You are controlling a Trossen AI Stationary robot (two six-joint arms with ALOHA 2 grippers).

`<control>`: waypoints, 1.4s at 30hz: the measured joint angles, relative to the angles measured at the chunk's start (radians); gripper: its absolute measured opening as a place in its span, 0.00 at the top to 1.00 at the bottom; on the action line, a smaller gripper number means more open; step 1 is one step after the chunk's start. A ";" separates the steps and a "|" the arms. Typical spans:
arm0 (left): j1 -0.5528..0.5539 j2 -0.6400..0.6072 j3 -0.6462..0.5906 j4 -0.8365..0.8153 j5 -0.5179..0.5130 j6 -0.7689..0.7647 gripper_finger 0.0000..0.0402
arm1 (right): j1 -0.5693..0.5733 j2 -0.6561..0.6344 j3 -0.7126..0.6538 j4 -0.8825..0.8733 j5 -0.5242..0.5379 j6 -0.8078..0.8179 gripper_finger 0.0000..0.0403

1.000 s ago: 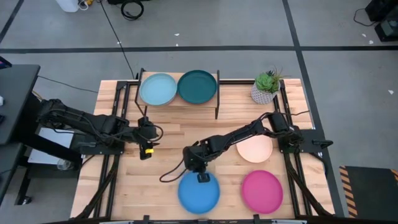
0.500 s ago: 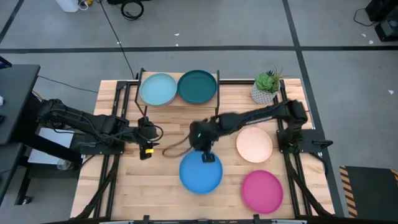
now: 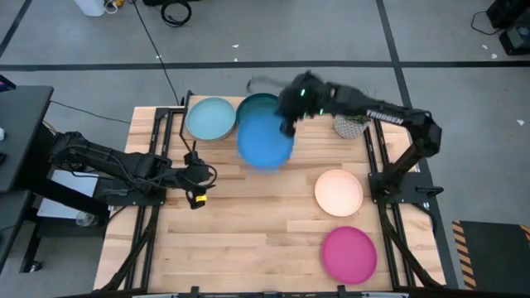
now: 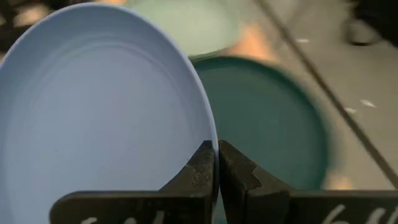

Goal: Place and stack plates onto a shelf
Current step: Stack the blue plate on top of the green plate on the shelf, then stack the light orange plate on top of the light blue plate on the shelf

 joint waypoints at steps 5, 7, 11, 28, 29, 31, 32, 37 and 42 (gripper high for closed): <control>0.001 0.000 0.000 0.005 0.005 -0.002 0.55 | -0.176 0.005 0.001 0.105 -0.087 0.036 0.96; 0.001 0.000 0.000 0.005 0.016 -0.010 0.55 | -0.238 0.017 0.003 0.132 -0.141 0.055 0.96; 0.001 0.000 0.000 0.005 0.035 -0.016 0.55 | -0.318 0.051 0.003 0.171 -0.259 0.098 0.96; 0.001 0.000 0.000 0.005 0.036 -0.030 0.55 | -0.338 0.144 0.003 0.181 -0.338 0.096 0.79; 0.001 0.000 0.000 0.005 0.036 -0.029 0.55 | -0.338 0.142 0.003 0.175 -0.341 0.102 0.78; 0.001 0.000 0.000 0.004 0.036 -0.028 0.55 | -0.338 0.136 0.003 0.166 -0.344 0.104 0.76; 0.001 0.000 0.000 0.004 0.036 -0.027 0.55 | -0.338 0.130 0.003 0.160 -0.346 0.104 0.75; 0.001 0.000 0.000 -0.002 0.036 -0.027 0.55 | -0.337 0.096 0.003 0.123 -0.350 0.104 0.74; 0.001 0.000 0.000 -0.004 0.036 -0.011 0.55 | -0.296 0.036 0.004 0.016 -0.350 0.047 0.74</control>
